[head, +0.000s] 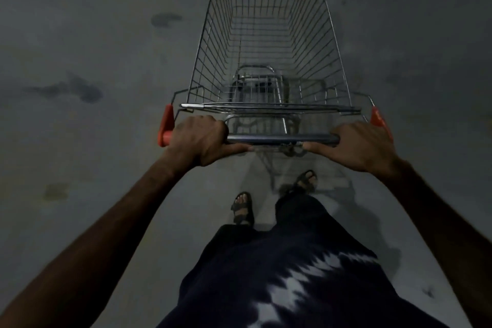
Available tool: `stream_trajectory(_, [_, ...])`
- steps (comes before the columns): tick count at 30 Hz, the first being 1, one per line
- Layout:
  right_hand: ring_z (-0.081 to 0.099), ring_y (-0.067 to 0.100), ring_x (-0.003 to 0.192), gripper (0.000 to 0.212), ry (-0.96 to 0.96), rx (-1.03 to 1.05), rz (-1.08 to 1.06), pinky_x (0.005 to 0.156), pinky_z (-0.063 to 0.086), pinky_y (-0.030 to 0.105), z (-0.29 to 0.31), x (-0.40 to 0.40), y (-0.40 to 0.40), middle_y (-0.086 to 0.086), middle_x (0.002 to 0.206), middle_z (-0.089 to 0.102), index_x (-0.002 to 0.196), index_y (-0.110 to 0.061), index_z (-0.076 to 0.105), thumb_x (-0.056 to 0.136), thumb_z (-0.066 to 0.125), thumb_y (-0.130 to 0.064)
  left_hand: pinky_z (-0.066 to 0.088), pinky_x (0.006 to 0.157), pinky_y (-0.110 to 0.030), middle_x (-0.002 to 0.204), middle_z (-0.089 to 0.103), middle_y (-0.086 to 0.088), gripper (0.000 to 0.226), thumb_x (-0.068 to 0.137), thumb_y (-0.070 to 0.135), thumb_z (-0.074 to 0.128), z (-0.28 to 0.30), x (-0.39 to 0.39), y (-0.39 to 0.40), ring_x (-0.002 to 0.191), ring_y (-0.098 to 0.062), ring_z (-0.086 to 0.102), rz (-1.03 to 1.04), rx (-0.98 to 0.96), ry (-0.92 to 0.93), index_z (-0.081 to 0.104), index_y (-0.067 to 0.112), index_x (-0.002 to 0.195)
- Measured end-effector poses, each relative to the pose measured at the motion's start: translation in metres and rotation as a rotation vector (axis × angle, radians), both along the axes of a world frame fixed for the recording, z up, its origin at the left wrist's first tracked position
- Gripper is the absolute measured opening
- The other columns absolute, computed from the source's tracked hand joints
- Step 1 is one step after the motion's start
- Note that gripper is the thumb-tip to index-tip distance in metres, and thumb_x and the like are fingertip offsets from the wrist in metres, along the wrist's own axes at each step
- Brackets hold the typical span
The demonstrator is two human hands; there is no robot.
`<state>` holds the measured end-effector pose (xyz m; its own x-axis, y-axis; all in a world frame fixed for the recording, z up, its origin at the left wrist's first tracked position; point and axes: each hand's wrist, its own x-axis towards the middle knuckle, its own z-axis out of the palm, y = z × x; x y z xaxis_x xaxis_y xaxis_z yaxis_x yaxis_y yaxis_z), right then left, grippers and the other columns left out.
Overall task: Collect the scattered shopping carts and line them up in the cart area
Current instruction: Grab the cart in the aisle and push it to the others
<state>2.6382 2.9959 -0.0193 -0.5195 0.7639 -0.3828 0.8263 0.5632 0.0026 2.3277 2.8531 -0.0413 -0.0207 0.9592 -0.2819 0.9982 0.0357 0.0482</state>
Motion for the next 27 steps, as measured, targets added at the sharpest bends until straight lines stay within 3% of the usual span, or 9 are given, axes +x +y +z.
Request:
stream_trajectory(5, [0.066,0.016,0.078,0.099,0.01,-0.002,-0.279,0.126,0.01,0.059,-0.008,0.063,-0.047,-0.01,0.065,0.062,0.063,-0.027,0.06,0.061,0.008,-0.112,0.046,0.062,-0.035,0.062,0.048,0.005,0.081,0.076,0.102,0.02,0.0,0.033,0.037,0.058,-0.019,0.053,-0.228,-0.005,0.013,0.049,0.027,0.066])
stream_trajectory(9, [0.072,0.022,0.076,0.082,0.136,0.172,-0.415,0.122,0.021,0.066,-0.016,0.115,-0.098,-0.006,0.064,0.065,0.054,-0.031,0.034,0.066,0.017,-0.11,0.043,0.065,-0.036,0.062,0.037,0.008,0.079,0.073,0.104,0.019,0.003,0.078,0.066,0.063,-0.02,0.049,-0.424,-0.004,0.053,0.042,0.029,0.065])
stream_trajectory(13, [0.072,0.017,0.102,0.095,0.039,0.017,-0.688,0.127,0.009,0.057,-0.005,0.161,-0.134,-0.008,0.089,0.075,0.065,-0.034,0.05,0.051,0.001,-0.114,0.04,0.067,-0.036,0.065,0.04,0.008,0.079,0.073,0.104,0.026,0.005,0.141,0.093,0.068,-0.021,0.052,-0.59,-0.029,0.033,0.045,0.028,0.065])
stream_trajectory(18, [0.07,0.014,0.101,0.098,0.037,-0.025,-0.916,0.128,0.003,0.057,-0.007,0.237,-0.176,-0.012,0.083,0.07,0.066,-0.033,0.055,0.05,0.004,-0.115,0.04,0.07,-0.034,0.065,0.044,0.009,0.086,0.065,0.106,0.018,0.009,0.242,0.115,0.07,-0.019,0.055,-0.79,-0.034,0.021,0.05,0.027,0.066])
stream_trajectory(23, [0.069,0.015,0.11,0.091,0.012,0.048,-1.053,0.126,0.009,0.059,-0.011,0.316,-0.219,-0.01,0.096,0.076,0.065,-0.035,0.048,0.056,0.002,-0.113,0.041,0.072,-0.035,0.067,0.043,0.009,0.081,0.07,0.106,0.028,0.012,0.352,0.124,0.084,-0.024,0.068,-0.925,-0.065,0.019,0.048,0.027,0.066])
stream_trajectory(27, [0.072,0.015,0.103,0.095,-0.005,0.122,-1.145,0.125,0.016,0.055,-0.012,0.375,-0.252,-0.006,0.091,0.077,0.061,-0.033,0.046,0.053,-0.005,-0.112,0.039,0.074,-0.034,0.069,0.044,0.009,0.079,0.073,0.105,0.03,0.017,0.438,0.122,0.078,-0.019,0.059,-1.019,-0.096,0.05,0.049,0.029,0.069])
